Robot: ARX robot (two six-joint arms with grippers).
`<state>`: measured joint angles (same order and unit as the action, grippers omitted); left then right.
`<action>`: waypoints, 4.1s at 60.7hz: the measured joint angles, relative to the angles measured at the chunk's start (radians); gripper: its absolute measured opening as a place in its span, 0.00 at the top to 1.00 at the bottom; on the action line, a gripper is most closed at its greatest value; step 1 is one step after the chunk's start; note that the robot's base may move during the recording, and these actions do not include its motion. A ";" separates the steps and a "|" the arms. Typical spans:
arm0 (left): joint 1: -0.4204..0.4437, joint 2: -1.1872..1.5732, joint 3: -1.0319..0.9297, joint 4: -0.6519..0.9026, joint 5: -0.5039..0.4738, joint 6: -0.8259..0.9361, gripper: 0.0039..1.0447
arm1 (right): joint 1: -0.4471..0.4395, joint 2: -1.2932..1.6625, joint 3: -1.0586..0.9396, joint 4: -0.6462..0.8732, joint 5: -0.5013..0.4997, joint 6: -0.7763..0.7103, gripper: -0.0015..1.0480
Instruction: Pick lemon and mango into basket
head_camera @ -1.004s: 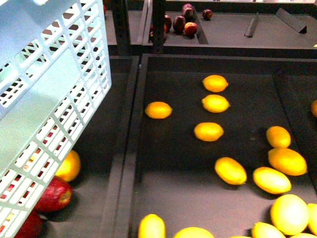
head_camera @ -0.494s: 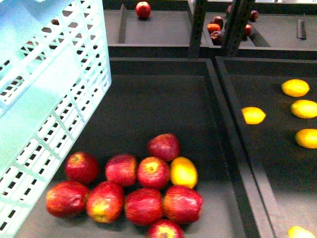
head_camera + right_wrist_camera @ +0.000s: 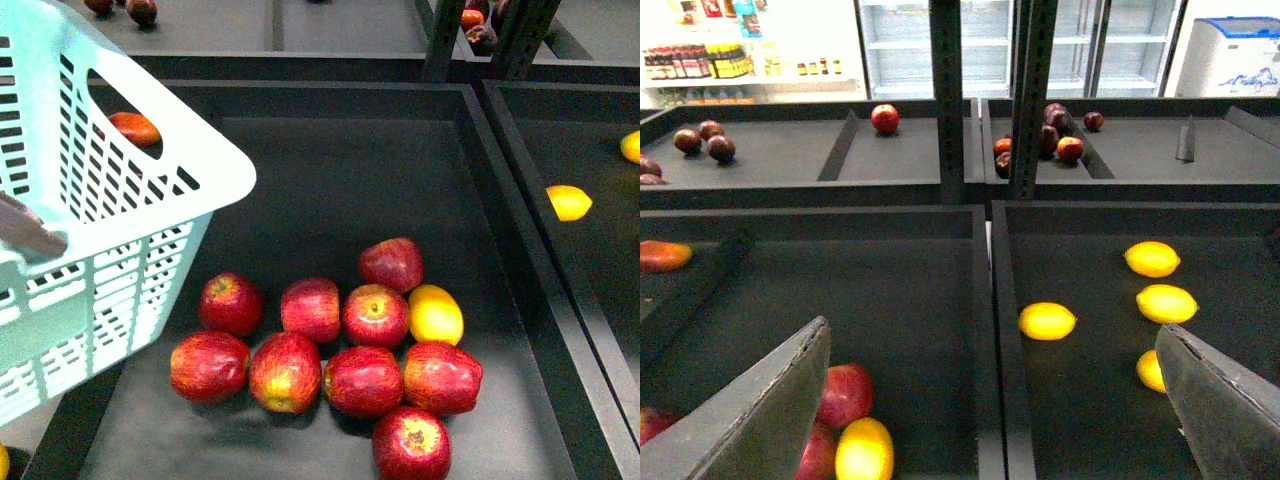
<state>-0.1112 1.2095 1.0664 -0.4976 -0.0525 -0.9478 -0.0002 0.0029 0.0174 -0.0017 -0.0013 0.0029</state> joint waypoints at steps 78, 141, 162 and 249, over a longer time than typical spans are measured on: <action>-0.424 0.337 0.274 0.202 0.274 0.039 0.95 | 0.018 0.124 0.073 -0.164 0.144 0.068 0.08; -0.425 0.336 0.274 0.202 0.274 0.038 0.95 | -0.457 2.224 0.877 0.573 0.200 0.050 0.08; -0.425 0.336 0.274 0.202 0.274 0.039 0.95 | -0.513 2.406 1.054 0.543 0.215 -0.053 0.08; -0.425 0.336 0.274 0.202 0.274 0.038 0.95 | -0.536 2.599 1.263 0.437 0.154 -0.021 0.24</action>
<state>-0.5365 1.5459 1.3403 -0.2958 0.2214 -0.9096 -0.5362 2.6022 1.2804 0.4351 0.1524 -0.0181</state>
